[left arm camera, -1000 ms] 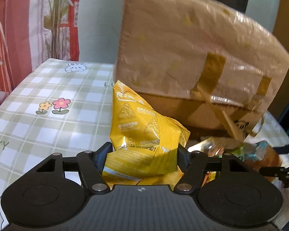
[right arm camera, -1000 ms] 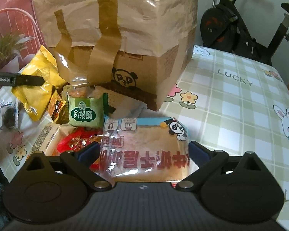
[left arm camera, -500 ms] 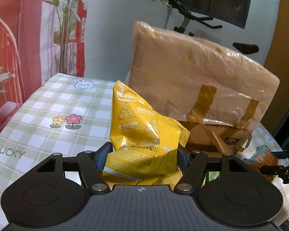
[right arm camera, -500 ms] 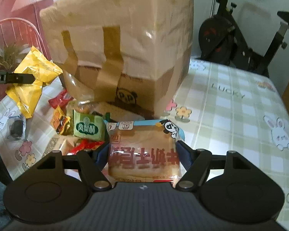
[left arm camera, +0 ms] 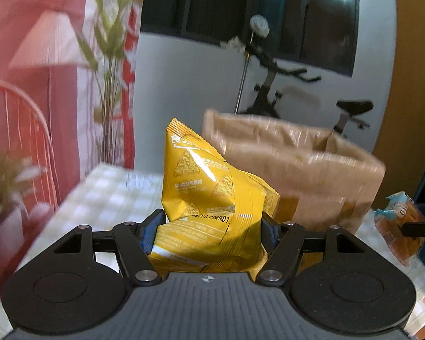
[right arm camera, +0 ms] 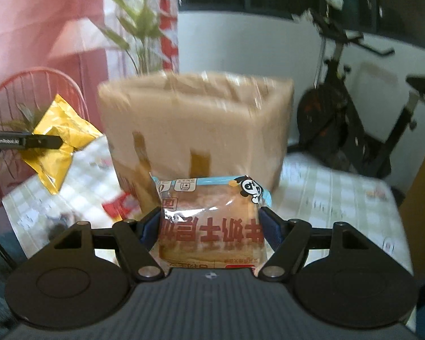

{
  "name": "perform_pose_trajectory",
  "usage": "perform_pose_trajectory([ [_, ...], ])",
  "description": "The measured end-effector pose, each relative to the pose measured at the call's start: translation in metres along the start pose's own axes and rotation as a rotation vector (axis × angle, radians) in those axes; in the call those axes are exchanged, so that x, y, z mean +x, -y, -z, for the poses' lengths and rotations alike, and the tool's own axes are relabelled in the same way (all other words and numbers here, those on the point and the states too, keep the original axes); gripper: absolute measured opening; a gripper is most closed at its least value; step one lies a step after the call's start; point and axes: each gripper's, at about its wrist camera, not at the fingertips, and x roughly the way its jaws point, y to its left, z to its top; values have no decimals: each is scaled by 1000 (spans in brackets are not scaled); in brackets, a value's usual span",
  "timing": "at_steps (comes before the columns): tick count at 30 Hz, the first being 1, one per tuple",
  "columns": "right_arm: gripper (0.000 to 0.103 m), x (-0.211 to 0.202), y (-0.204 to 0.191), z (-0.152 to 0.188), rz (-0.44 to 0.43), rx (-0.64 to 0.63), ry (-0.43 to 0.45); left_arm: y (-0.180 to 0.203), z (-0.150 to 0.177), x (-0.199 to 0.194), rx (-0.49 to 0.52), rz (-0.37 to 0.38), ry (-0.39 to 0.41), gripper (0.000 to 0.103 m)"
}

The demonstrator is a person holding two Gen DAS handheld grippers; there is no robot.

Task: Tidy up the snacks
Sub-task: 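Lift both snacks over the box and open both grippers to drop them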

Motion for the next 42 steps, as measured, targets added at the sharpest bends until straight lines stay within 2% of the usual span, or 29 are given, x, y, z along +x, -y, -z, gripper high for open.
perform_pose_trajectory([
  [6, 73, -18, -14, -41, -32, -45, 91, 15, -35, -8, 26, 22, 50, 71],
  [11, 73, -16, -18, -81, -44, -95, 145, 29, -67, 1, 34, 59, 56, 71],
  [19, 73, 25, -5, -134, -30, -102, 176, 49, -106, 46, 75, 55, 61, 71],
  [22, 73, 52, 2, -145, 25, -145, 193, 55, -120, 71, 62, 41, 74, 71],
  [26, 73, 87, 7, -153, 52, -178, 181, 65, -129, 101, 61, 48, 59, 71],
  [30, 73, 111, 8, -151, 23, -201, 138, 75, -125, 123, 111, 43, 27, 72],
  [37, 73, 140, 13, -141, -10, -177, 55, 67, -117, 150, 109, 45, -37, 72],
  [38, 74, 142, 14, -139, -9, -173, 47, 65, -116, 152, 104, 42, -43, 73],
  [41, 74, 149, 18, -137, -9, -148, 14, 58, -116, 157, 77, 40, -53, 87],
  [42, 75, 150, 19, -137, -8, -137, 10, 56, -116, 156, 64, 38, -50, 89],
])
